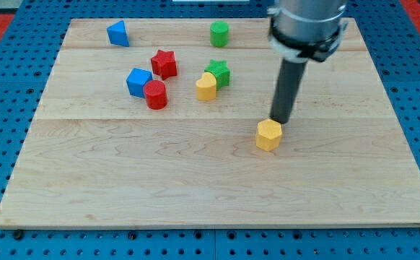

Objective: Move the yellow heart towards the top right

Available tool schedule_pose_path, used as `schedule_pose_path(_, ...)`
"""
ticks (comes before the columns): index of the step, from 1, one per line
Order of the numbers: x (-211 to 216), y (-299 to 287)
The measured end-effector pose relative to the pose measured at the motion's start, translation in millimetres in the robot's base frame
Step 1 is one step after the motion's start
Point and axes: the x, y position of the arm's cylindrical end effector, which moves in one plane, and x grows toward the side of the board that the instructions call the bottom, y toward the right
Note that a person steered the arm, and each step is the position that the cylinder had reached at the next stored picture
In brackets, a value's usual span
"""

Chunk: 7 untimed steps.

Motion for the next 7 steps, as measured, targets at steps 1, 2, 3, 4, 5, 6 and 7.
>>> schedule_pose_path(1, -14.5, -73.5)
schedule_pose_path(2, -52.5, -101.8)
schedule_pose_path(3, -76.2, -108.8)
schedule_pose_path(4, -93.0, -103.4)
schedule_pose_path(5, -124.4, -108.2)
schedule_pose_path(6, -134.3, -143.4)
schedule_pose_path(7, -142.5, -160.3)
